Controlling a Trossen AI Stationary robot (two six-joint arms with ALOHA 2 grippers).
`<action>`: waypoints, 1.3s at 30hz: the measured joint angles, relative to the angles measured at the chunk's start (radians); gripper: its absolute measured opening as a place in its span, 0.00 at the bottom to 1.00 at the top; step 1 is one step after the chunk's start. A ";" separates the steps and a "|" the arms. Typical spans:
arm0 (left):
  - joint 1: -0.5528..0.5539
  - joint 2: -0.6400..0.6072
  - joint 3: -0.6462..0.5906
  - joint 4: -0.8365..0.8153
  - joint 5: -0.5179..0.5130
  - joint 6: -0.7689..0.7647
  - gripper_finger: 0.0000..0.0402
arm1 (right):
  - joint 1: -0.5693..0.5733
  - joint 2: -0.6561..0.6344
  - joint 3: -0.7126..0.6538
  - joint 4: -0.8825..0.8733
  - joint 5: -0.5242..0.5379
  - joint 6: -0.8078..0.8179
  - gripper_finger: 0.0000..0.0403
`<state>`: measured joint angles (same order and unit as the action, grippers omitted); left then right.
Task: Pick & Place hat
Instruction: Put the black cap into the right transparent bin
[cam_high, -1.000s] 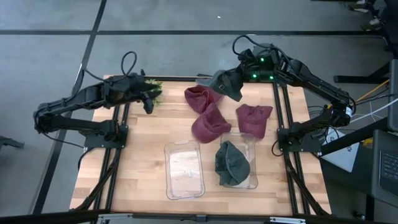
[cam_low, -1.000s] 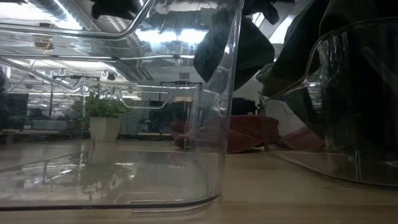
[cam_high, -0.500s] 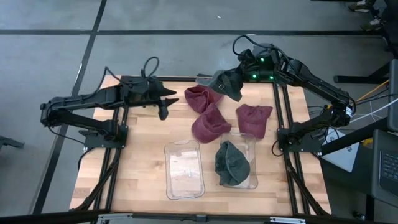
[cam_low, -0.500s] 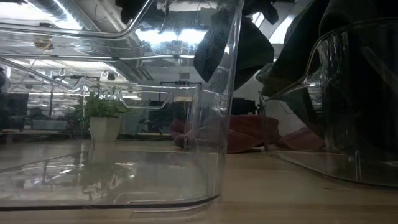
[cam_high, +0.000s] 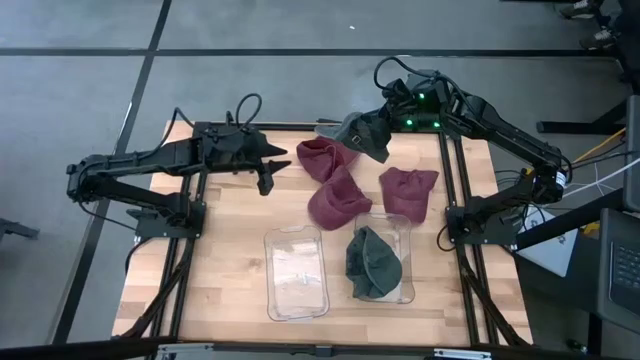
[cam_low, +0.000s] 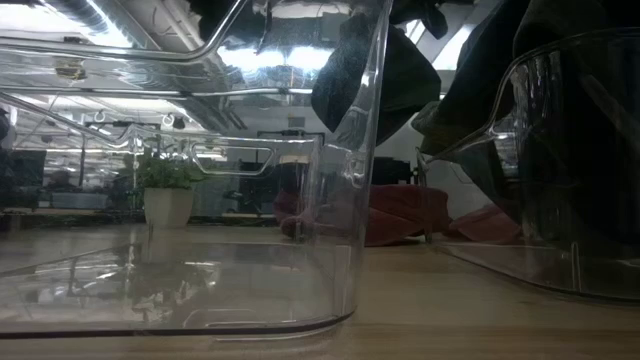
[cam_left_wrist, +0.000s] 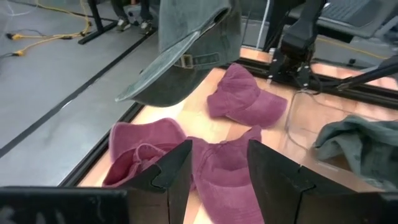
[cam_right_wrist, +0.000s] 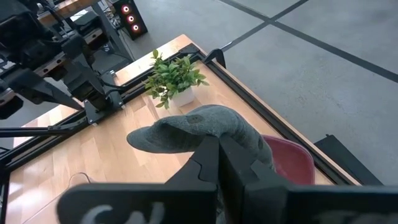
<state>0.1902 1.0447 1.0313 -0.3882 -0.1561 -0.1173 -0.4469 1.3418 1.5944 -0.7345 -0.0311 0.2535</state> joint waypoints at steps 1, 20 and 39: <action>0.000 0.000 0.000 0.005 0.008 0.000 0.37 | 0.000 0.000 0.000 0.000 -0.002 0.000 0.00; 0.000 0.002 0.000 0.221 0.273 0.148 0.37 | 0.000 0.000 0.000 0.000 -0.045 -0.022 0.00; 0.000 0.002 0.000 0.311 0.363 0.148 0.37 | 0.048 0.000 0.000 0.010 -0.064 -0.096 0.00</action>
<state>0.1905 1.0462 1.0313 -0.0776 0.2074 0.0304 -0.3989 1.3418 1.5944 -0.7249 -0.0950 0.1571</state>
